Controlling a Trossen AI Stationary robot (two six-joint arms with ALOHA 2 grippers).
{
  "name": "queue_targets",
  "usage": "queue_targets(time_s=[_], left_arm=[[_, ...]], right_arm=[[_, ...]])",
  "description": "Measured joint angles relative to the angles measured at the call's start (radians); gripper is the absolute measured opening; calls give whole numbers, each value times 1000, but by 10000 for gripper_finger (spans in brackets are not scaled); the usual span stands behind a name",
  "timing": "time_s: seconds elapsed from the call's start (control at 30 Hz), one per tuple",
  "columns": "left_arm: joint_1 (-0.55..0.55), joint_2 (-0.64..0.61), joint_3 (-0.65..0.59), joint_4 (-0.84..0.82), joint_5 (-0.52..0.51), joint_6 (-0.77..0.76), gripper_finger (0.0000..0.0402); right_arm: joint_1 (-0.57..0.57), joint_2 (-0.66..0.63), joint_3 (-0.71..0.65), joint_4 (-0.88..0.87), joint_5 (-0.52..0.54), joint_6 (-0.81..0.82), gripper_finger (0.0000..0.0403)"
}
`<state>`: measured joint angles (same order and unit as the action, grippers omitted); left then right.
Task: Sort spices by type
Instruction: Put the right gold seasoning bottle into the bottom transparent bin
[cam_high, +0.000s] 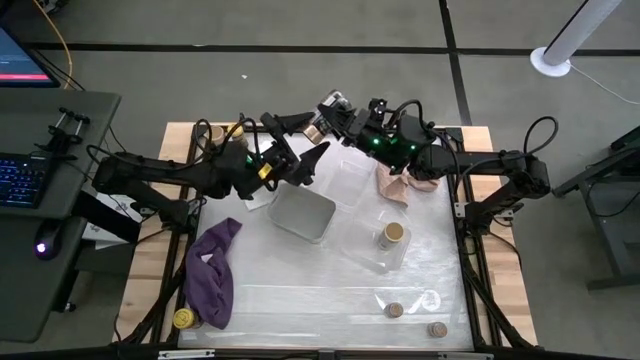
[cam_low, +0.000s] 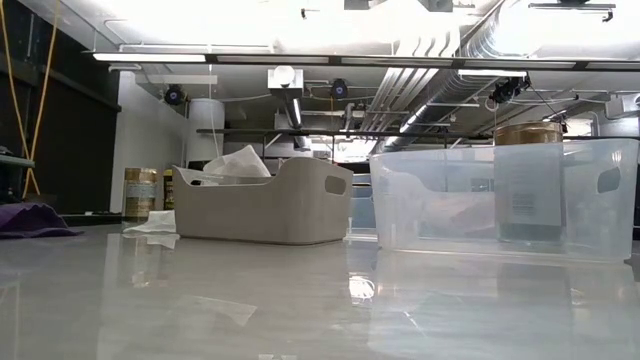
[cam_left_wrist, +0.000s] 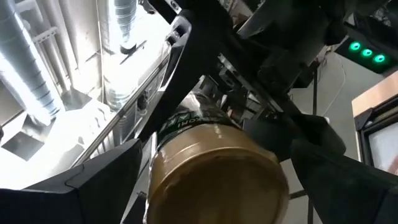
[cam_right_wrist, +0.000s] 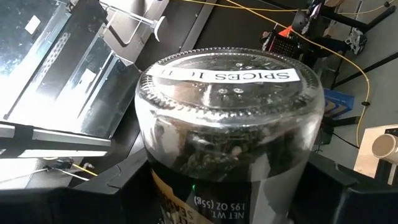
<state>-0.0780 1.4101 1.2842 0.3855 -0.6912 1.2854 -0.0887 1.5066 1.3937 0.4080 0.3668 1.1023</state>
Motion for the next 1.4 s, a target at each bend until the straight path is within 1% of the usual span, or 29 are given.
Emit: queue_targets(time_s=[0.13,0.37,0.47,0.7,0.83,0.93,1.13,1.2,1.33,1.4], left_arm=[[0,0,0,0,-32,1,395],[1,1,0,0,-54,19,391],[5,1,0,0,-54,27,374],[7,1,0,2,-43,27,308],[7,1,0,3,-43,28,279],[7,1,0,4,-43,28,270],[7,0,0,4,-42,28,266],[6,0,0,3,-47,28,265],[6,1,0,-3,-67,28,263],[5,1,0,-3,-73,27,263]], right_arm=[[0,0,0,0,0,0,273],[0,0,0,1,-1,17,273],[0,0,0,1,-1,17,273],[0,0,0,0,-1,17,273],[0,-1,0,2,0,23,273],[0,-1,0,4,0,24,273],[0,-1,0,8,-3,23,274],[0,-1,0,7,-5,19,292],[0,-1,-1,6,-12,12,346],[-3,-1,-1,8,-15,12,363]])
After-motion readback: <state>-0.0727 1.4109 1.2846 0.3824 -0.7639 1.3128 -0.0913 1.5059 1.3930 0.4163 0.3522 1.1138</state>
